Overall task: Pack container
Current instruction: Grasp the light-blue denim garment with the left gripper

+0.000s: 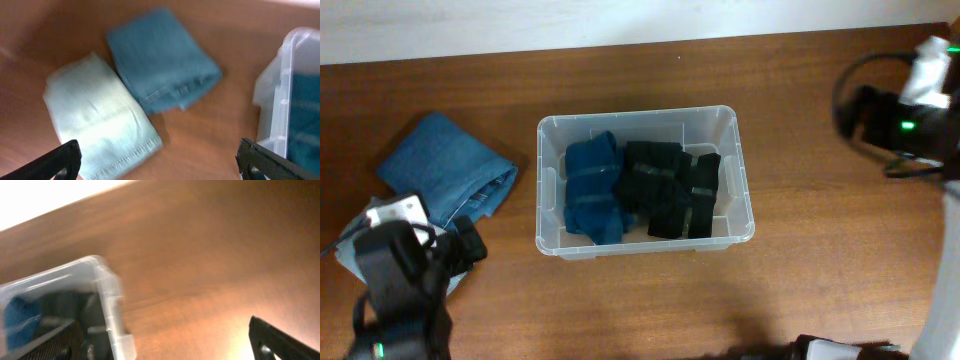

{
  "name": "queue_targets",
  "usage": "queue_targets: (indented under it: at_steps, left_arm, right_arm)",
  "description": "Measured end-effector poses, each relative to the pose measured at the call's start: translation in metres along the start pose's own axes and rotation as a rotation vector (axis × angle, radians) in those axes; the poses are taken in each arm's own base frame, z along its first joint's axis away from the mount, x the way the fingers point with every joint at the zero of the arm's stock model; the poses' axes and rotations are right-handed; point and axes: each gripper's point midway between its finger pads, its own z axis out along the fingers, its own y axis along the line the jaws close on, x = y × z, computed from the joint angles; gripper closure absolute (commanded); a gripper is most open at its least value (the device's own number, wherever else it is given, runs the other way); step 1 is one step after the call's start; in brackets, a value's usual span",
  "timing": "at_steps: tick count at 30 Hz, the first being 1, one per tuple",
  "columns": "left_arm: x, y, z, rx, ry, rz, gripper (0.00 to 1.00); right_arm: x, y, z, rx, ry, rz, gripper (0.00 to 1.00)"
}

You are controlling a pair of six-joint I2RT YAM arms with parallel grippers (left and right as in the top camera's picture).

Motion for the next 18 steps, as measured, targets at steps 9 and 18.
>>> queue_targets:
  at_steps: [9,18]
  left_arm:
    - [0.064,0.095,0.081,-0.107,0.383,-0.407,0.01]
    - [0.122,0.16,0.13,-0.245,0.547,-0.605,0.01]
  right_arm:
    - [0.033,-0.078,0.068,0.072,0.237,0.275,0.02]
    - [0.038,-0.068,0.085,0.055,0.283,0.253,0.02]
